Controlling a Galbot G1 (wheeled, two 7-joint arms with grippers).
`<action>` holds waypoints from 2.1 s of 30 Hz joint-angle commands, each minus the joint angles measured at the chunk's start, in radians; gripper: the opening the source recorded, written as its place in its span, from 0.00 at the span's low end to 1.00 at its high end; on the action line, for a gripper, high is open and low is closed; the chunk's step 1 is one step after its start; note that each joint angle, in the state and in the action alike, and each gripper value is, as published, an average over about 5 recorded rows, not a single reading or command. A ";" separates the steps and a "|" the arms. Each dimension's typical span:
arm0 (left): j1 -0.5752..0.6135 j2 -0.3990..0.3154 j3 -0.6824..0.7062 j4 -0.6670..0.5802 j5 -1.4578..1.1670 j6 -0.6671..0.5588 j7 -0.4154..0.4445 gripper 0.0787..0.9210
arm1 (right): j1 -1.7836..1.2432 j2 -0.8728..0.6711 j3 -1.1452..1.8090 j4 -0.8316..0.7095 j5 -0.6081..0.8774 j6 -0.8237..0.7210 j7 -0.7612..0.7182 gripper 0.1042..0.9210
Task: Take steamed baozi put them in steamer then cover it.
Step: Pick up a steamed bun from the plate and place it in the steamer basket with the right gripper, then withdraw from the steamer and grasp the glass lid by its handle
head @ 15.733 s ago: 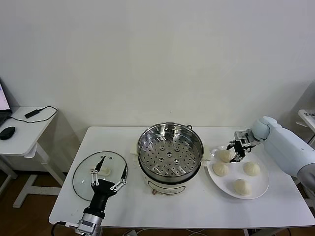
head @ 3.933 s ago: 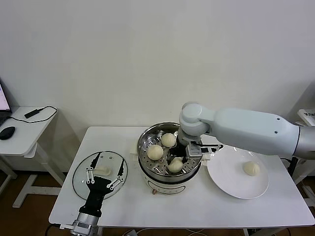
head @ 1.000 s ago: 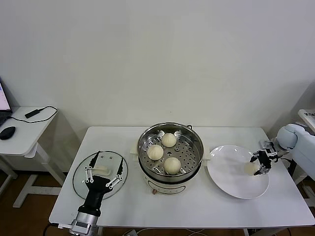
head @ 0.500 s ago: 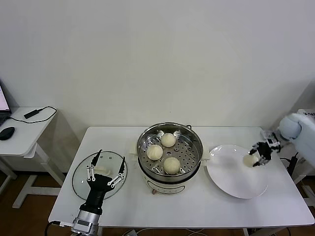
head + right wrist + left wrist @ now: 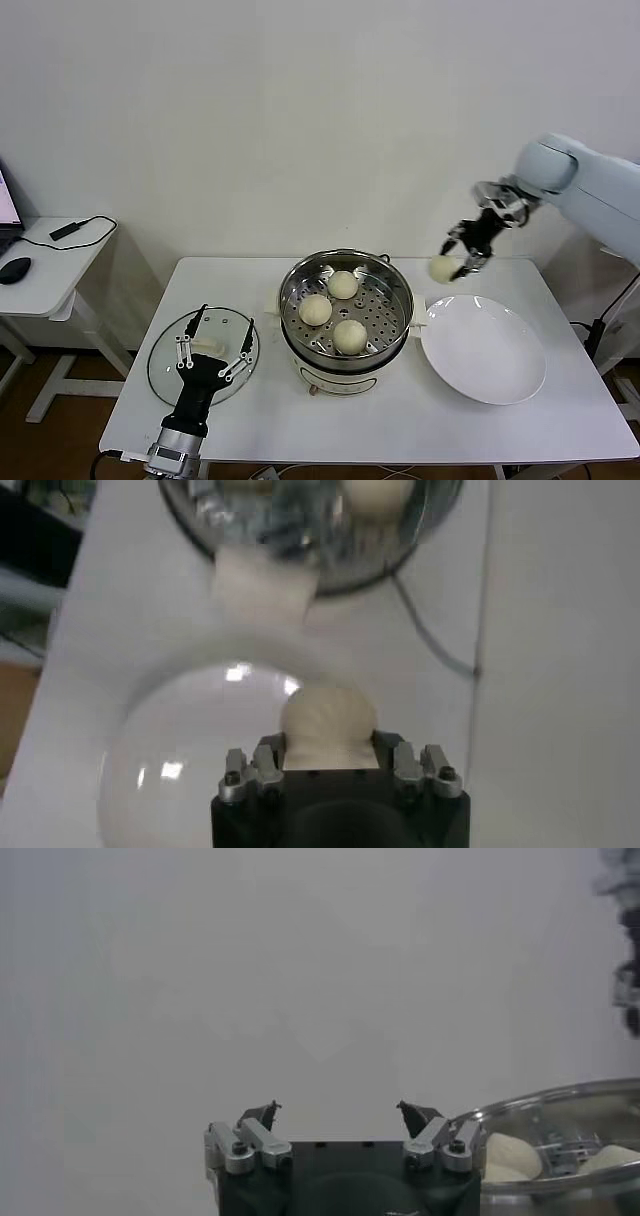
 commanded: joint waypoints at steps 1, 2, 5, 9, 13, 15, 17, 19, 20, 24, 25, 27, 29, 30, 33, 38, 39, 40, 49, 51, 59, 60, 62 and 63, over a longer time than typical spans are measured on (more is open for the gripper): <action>-0.006 -0.004 0.006 0.004 -0.001 -0.002 -0.002 0.88 | 0.191 0.156 -0.195 0.231 0.233 -0.147 0.102 0.63; -0.007 -0.005 0.007 0.004 -0.001 -0.002 -0.002 0.88 | 0.185 0.169 -0.203 0.237 0.226 -0.153 0.111 0.63; -0.009 -0.005 0.007 0.001 -0.004 -0.003 -0.003 0.88 | 0.164 0.199 -0.234 0.245 0.197 -0.164 0.134 0.63; -0.010 -0.003 0.003 -0.005 -0.010 -0.004 -0.005 0.88 | 0.119 0.222 -0.254 0.226 0.141 -0.174 0.164 0.63; -0.006 -0.003 0.002 -0.012 -0.012 -0.005 -0.006 0.88 | 0.070 0.229 -0.253 0.186 0.078 -0.173 0.182 0.63; -0.004 -0.003 0.000 -0.015 -0.013 -0.005 -0.006 0.88 | 0.047 0.228 -0.248 0.166 0.058 -0.171 0.188 0.63; -0.004 -0.003 -0.003 -0.016 -0.014 -0.005 -0.006 0.88 | 0.026 0.227 -0.242 0.153 0.047 -0.170 0.196 0.63; -0.004 -0.003 -0.006 -0.017 -0.016 -0.005 -0.006 0.88 | 0.008 0.225 -0.233 0.146 0.039 -0.169 0.208 0.63; -0.004 -0.003 -0.007 -0.017 -0.016 -0.005 -0.006 0.88 | -0.001 0.224 -0.228 0.143 0.035 -0.169 0.214 0.63; -0.003 -0.002 -0.010 -0.020 -0.018 -0.004 -0.006 0.88 | -0.024 0.221 -0.217 0.134 0.020 -0.168 0.232 0.63; -0.003 -0.003 -0.011 -0.020 -0.018 -0.004 -0.006 0.88 | -0.027 0.221 -0.215 0.133 0.019 -0.168 0.234 0.64; -0.003 -0.003 -0.011 -0.021 -0.018 -0.004 -0.006 0.88 | -0.033 0.220 -0.212 0.132 0.018 -0.167 0.237 0.64; -0.003 -0.004 -0.011 -0.021 -0.018 -0.003 -0.006 0.88 | -0.037 0.221 -0.208 0.130 0.017 -0.167 0.239 0.64; -0.003 -0.004 -0.012 -0.022 -0.018 -0.003 -0.006 0.88 | -0.039 0.222 -0.206 0.129 0.015 -0.166 0.240 0.64; -0.001 -0.004 -0.014 -0.027 -0.020 -0.001 -0.005 0.88 | -0.044 0.224 -0.201 0.125 0.010 -0.164 0.241 0.65; 0.000 -0.003 -0.018 -0.031 -0.024 0.001 -0.005 0.88 | -0.042 0.220 -0.194 0.126 -0.002 -0.160 0.240 0.75; 0.000 -0.002 -0.018 -0.031 -0.024 0.001 -0.005 0.88 | -0.041 0.218 -0.192 0.128 -0.002 -0.159 0.241 0.78; 0.000 -0.002 -0.018 -0.030 -0.024 0.001 -0.005 0.88 | -0.040 0.214 -0.188 0.131 -0.004 -0.158 0.240 0.81; -0.002 -0.004 -0.013 -0.029 -0.020 0.003 -0.006 0.88 | -0.082 0.093 0.059 0.224 -0.003 -0.121 0.263 0.88; -0.004 -0.004 -0.013 -0.027 -0.014 0.003 -0.006 0.88 | -0.108 0.049 0.145 0.259 0.044 -0.099 0.349 0.88; -0.031 0.006 -0.013 0.006 0.116 -0.021 -0.024 0.88 | -0.399 -0.027 0.449 0.358 0.156 0.135 1.323 0.88; -0.037 0.009 -0.013 0.010 0.130 -0.019 -0.028 0.88 | -0.466 -0.024 0.512 0.361 0.145 0.160 1.399 0.88; -0.051 0.015 -0.013 0.022 0.173 -0.012 -0.040 0.88 | -0.586 -0.013 0.624 0.363 0.124 0.209 1.504 0.88; -0.059 0.017 -0.014 0.033 0.211 -0.010 -0.053 0.88 | -0.656 -0.006 0.686 0.363 0.109 0.231 1.546 0.88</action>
